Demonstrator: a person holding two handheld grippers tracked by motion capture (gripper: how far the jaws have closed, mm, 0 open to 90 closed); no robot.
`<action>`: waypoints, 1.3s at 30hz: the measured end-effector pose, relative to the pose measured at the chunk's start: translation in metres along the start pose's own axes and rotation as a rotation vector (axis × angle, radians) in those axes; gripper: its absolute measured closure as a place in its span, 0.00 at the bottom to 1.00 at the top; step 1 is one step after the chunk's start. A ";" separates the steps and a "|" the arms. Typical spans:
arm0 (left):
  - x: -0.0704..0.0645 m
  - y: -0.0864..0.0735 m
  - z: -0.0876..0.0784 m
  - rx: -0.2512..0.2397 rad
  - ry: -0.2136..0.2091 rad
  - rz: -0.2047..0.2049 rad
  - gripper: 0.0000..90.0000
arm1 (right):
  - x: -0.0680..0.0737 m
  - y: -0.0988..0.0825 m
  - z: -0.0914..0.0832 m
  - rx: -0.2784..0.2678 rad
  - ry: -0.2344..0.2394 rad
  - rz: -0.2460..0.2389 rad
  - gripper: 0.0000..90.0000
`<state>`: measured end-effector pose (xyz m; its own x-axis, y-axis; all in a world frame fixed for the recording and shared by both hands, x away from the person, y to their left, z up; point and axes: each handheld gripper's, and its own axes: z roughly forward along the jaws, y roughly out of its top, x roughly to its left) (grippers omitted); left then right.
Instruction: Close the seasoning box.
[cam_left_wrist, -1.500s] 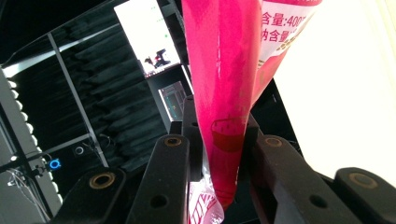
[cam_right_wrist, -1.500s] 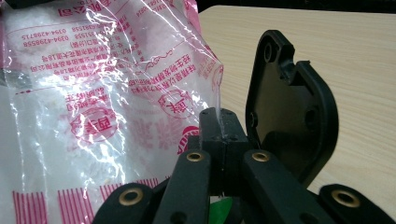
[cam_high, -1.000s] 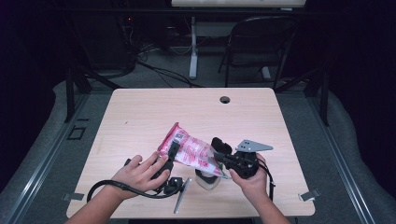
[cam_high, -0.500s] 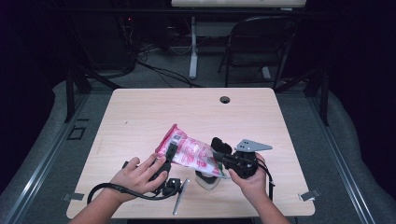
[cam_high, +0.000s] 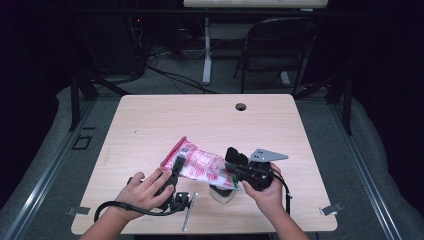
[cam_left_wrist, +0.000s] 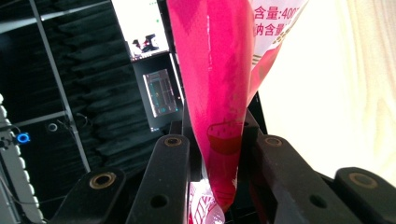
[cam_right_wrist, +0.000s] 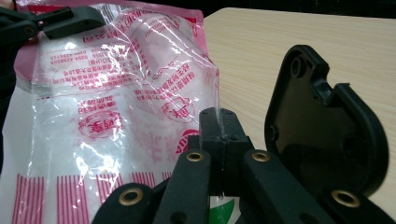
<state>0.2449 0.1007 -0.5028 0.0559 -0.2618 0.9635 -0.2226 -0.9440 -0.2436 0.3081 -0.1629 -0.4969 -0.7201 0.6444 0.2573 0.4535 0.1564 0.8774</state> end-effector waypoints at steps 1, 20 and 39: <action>-0.002 0.000 0.000 0.000 -0.004 -0.017 0.90 | 0.000 0.000 0.000 0.001 0.004 -0.003 1.00; -0.019 -0.002 0.000 0.001 -0.054 -0.161 0.90 | 0.001 0.007 -0.001 0.010 0.036 -0.008 1.00; -0.034 -0.004 -0.001 0.019 -0.100 -0.337 0.90 | 0.000 0.013 0.007 0.037 0.072 -0.012 1.00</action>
<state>0.2429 0.1136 -0.5341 0.2186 0.0477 0.9747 -0.1574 -0.9840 0.0835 0.3174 -0.1554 -0.4879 -0.7608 0.5872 0.2764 0.4628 0.1924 0.8653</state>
